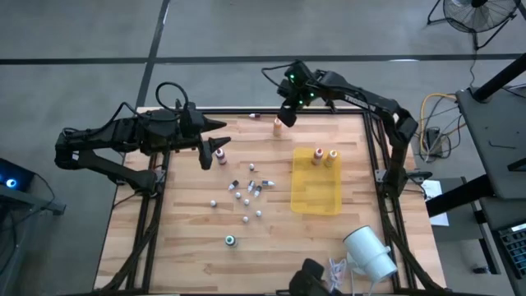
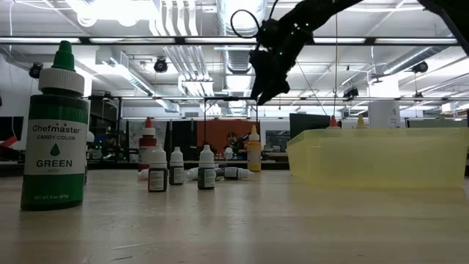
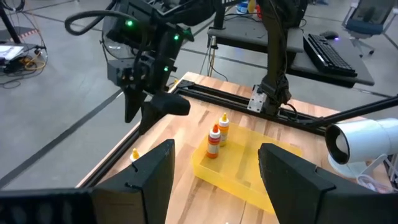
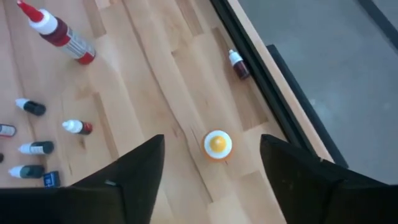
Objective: Pick & Place food coloring
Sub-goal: Put the big yellow food coloring bottle into the yellow bin
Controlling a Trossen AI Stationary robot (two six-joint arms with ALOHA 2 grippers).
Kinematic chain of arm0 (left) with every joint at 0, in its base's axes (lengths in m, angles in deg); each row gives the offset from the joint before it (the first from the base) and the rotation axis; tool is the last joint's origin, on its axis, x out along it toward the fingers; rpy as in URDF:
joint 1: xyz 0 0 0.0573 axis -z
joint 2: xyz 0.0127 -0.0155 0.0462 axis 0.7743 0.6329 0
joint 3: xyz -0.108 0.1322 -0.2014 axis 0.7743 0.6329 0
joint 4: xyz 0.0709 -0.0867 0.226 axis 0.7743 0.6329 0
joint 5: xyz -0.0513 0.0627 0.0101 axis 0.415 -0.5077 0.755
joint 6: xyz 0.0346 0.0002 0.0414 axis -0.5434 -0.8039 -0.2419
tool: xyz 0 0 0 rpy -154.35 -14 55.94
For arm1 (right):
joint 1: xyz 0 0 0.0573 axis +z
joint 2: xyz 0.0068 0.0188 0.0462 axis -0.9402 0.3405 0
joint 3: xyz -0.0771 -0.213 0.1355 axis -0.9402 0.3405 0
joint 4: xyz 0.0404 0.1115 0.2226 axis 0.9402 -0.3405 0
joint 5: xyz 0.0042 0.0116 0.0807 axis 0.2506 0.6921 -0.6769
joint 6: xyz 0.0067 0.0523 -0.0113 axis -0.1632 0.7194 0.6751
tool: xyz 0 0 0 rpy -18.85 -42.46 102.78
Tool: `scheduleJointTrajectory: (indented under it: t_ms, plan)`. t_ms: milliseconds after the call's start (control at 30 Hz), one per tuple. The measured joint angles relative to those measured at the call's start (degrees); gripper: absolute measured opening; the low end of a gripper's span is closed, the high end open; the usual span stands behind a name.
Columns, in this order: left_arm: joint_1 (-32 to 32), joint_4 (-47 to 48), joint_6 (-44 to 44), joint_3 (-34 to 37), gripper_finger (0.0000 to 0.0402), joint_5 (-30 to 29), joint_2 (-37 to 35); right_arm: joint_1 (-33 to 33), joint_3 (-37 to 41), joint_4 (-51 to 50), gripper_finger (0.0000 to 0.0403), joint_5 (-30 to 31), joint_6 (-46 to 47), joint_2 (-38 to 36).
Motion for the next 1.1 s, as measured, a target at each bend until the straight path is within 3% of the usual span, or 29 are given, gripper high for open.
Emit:
scheduleJointTrajectory:
  t_ms: [367,933,1100]
  plan:
    - [0.0,0.0,0.4,0.0,0.0204,-0.1,0.0,-0.8,-2.2,-0.2,0.0312,0.0,-1.1,6.3]
    - [0.0,0.1,1.1,0.0,0.0204,-0.4,0.0,-0.9,-2.2,-0.5,0.0297,0.4,-2.2,12.1]
    - [0.0,0.1,1.2,0.0,0.0204,-0.4,0.0,-0.9,-2.3,-0.4,0.0295,3.1,-2.2,12.9]
